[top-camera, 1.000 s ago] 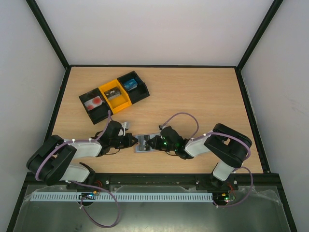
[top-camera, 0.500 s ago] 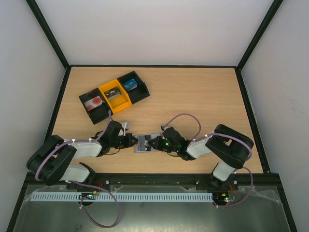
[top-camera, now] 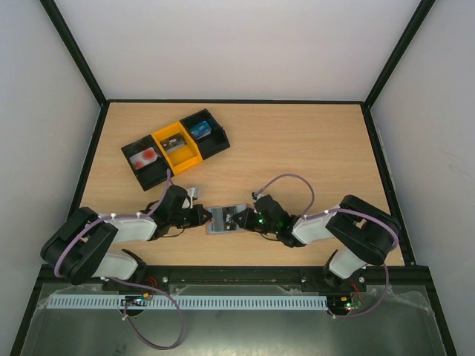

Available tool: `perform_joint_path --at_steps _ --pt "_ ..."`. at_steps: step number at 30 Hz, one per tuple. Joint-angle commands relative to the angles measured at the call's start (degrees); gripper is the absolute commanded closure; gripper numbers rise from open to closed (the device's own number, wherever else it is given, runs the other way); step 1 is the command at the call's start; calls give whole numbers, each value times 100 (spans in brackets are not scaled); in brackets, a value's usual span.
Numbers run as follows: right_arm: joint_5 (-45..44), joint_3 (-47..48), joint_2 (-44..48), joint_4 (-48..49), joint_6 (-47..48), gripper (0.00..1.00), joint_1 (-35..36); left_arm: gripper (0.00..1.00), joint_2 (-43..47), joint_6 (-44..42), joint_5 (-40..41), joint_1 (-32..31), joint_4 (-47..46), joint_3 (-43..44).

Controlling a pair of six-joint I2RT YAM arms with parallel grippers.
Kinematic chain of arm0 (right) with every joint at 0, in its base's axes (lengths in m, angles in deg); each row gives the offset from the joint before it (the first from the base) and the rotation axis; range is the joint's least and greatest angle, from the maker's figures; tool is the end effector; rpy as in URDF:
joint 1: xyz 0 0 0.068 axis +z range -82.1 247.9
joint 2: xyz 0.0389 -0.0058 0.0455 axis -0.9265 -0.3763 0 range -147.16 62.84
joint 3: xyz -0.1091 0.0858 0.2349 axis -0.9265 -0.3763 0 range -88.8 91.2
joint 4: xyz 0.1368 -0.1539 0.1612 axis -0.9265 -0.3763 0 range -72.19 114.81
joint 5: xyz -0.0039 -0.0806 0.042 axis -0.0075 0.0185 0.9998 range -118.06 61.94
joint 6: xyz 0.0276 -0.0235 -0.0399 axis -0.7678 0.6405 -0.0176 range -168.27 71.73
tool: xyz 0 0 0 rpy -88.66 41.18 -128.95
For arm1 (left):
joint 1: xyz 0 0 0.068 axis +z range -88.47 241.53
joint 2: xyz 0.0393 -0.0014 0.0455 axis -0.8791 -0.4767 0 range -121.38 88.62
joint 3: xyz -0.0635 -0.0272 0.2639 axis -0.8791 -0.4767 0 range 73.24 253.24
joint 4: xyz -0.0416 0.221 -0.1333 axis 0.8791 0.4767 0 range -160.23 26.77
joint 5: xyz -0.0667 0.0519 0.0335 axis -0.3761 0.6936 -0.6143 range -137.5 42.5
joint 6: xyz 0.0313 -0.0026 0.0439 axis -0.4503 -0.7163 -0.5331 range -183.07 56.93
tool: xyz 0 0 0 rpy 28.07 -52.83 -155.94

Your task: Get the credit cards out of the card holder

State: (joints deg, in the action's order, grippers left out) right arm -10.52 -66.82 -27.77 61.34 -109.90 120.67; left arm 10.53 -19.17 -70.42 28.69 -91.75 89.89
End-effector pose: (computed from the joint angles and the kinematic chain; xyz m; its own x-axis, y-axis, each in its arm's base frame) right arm 0.1484 0.2130 0.1138 -0.9567 0.1276 -0.2617 -0.1513 0.5499 0.8214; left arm 0.1750 -0.1295 0.1167 -0.9089 -0.1735 -0.3792 0.1668 0.6822 -0.7119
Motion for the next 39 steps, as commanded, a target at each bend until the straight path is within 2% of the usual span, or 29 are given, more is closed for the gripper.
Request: perform_joint_path --at_steps 1,5,8,10,15,22,27,35,39 --pt "-289 -148 253 -406 125 98 -46 97 -73 -72 136 -16 380 -145" --pt "-336 -233 489 -445 121 98 -45 97 8 -15 58 -18 350 -135" --pt "-330 -287 649 -445 94 98 -48 89 141 49 23 -13 474 -52" --pt "-330 -316 757 -458 80 98 -43 80 286 105 -50 -15 554 18" --pt "-270 -326 1055 -509 33 98 -47 51 887 186 13 -33 1056 308" --pt "-236 -277 1598 -577 -69 98 -43 23 1901 413 1 -69 1313 462" --pt "-147 -279 1867 -417 -250 98 -48 16 2445 668 -145 -81 1226 407" --pt "13 -308 2153 570 -987 98 -31 13 3013 1410 -642 -83 162 85" --pt "-46 -288 2220 1097 -1310 98 16 13 3177 1607 -679 -82 -37 5"
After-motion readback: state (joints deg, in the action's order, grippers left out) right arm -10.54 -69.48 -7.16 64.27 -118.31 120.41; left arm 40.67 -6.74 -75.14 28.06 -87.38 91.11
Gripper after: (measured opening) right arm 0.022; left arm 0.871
